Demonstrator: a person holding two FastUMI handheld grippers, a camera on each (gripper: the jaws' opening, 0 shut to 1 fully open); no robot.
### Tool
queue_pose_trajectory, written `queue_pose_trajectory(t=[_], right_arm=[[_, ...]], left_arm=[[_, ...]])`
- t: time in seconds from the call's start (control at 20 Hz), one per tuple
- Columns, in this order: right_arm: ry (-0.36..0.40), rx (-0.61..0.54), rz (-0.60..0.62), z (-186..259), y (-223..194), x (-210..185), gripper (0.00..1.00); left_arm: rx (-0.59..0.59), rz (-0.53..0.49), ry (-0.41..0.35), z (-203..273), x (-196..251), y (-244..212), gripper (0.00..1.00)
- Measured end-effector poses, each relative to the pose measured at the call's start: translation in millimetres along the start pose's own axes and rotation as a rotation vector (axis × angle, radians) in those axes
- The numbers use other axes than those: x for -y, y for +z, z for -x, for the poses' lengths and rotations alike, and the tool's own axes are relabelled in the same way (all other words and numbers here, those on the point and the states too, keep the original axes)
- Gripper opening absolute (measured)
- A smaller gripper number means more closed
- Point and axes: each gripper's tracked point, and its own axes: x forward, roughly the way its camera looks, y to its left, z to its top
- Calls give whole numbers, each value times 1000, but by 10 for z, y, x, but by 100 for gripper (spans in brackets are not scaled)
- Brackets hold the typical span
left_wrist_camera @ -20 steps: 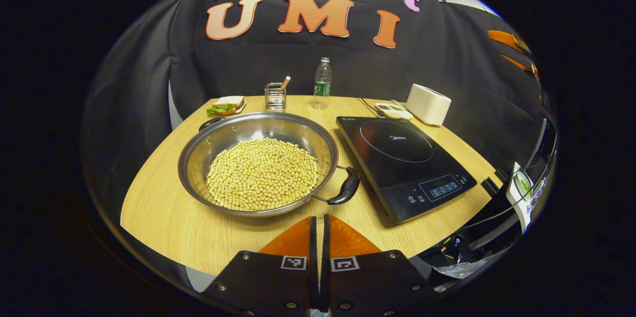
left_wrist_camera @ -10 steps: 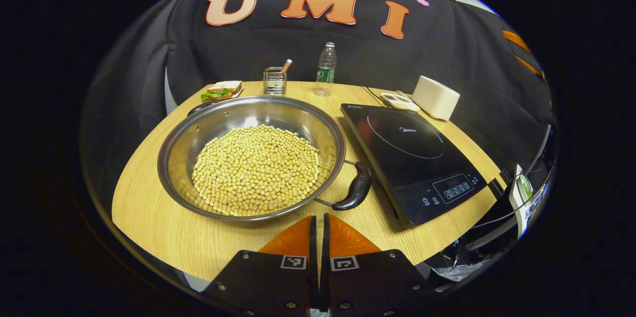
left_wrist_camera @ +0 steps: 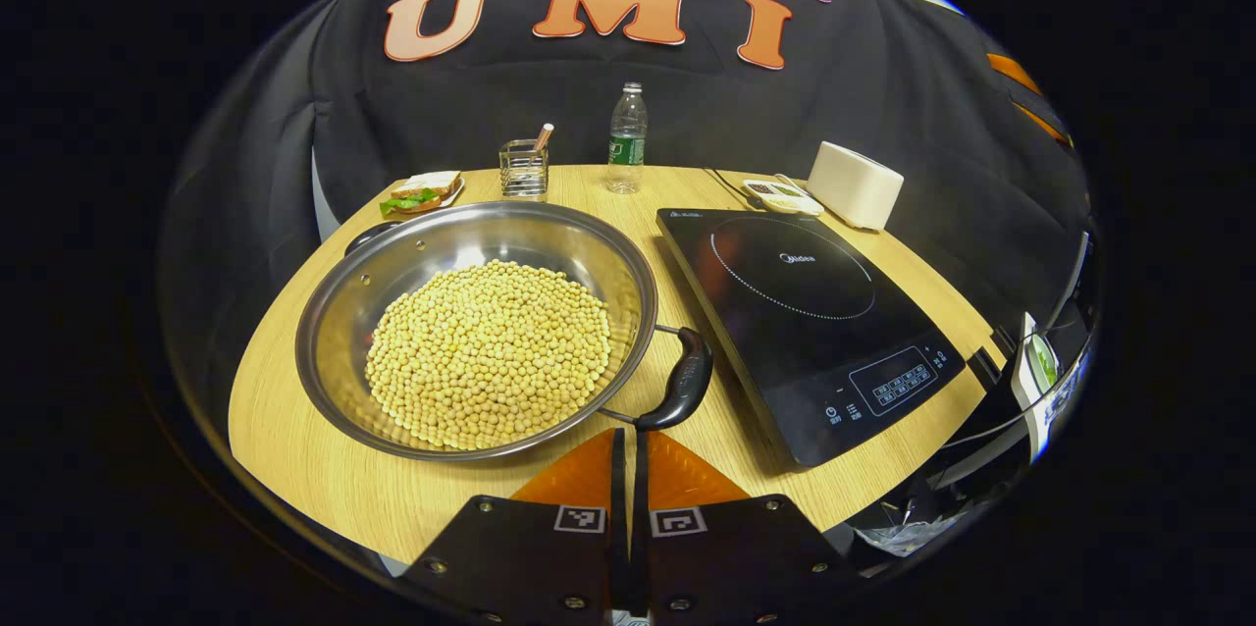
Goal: First push the handle of the pot to place it horizontally, then grasp the pot with both hands and set it on the induction cooktop.
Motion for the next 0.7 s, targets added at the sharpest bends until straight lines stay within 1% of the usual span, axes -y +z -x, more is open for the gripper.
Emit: queue_pose_trajectory(t=[0.05, 0.1, 0.15, 0.2, 0.4, 0.45, 0.6, 0.65, 0.7], right_arm=[[-4, -3, 1, -9, -14, 25, 100], [-8, -5, 3, -17, -26, 55, 100], [-14, -6, 4, -17, -29, 85, 95], [-20, -5, 5, -32, -31, 113, 100], [-59, 6, 16, -80, -16, 265, 100], [-66, 6, 18, -88, -23, 290, 95], [-77, -2, 16, -114, -46, 348, 95], [-82, -3, 17, -118, -60, 375, 100], [-85, -4, 18, -129, -61, 396, 95]], left_arm=[[-1, 0, -1, -26, 16, 18, 2], [-1, -2, -3, -57, 28, 36, 2], [-3, -4, -4, -86, 44, 55, 2], [-3, -7, -6, -121, 62, 80, 2], [-4, -18, -14, -235, 121, 158, 2], [-5, -21, -16, -265, 131, 181, 2], [-8, -14, -31, -351, 181, 228, 2], [-9, -7, -37, -388, 194, 251, 2], [-9, 3, -43, -424, 201, 278, 2]])
